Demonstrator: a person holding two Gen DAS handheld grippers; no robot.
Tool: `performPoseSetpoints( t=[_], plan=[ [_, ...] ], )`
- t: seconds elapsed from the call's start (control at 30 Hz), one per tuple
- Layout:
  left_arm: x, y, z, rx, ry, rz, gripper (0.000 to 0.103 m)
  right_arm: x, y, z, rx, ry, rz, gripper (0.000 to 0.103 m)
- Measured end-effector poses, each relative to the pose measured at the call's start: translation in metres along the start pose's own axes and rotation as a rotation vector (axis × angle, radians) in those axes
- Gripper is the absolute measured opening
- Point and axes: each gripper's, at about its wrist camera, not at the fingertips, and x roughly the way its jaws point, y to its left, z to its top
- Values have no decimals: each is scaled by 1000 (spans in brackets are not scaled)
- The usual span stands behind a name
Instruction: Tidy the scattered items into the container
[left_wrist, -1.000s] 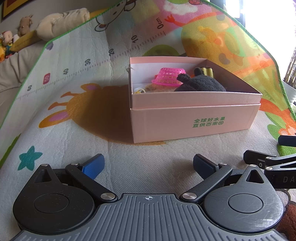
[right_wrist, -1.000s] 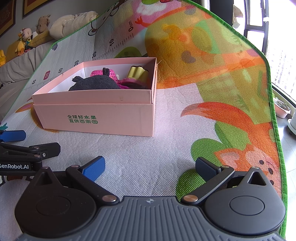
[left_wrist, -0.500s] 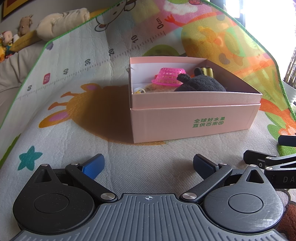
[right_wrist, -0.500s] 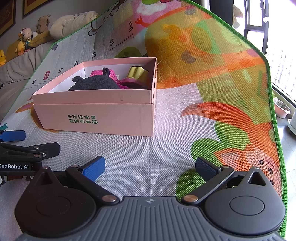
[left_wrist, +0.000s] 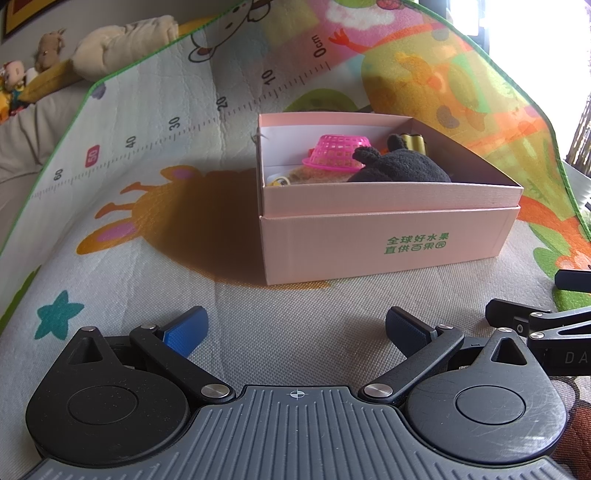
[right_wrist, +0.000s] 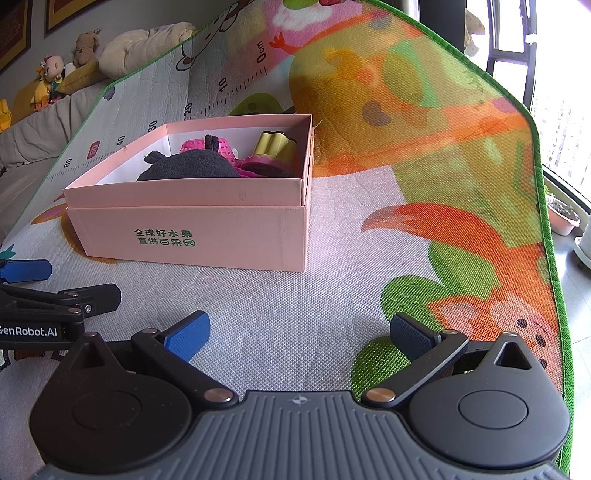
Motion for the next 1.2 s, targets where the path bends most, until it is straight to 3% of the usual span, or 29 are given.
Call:
performPoseSetpoints(
  t=[0.7, 0.87, 1.2],
  plan=[
    [0, 1, 0, 6, 1, -5, 103, 1, 0, 0, 0, 0, 0, 103],
    [0, 5, 4, 17, 35, -35, 103, 1, 0, 0, 0, 0, 0, 103],
    [-7, -2, 1, 6, 66, -8, 103, 1, 0, 0, 0, 0, 0, 103]
  ],
)
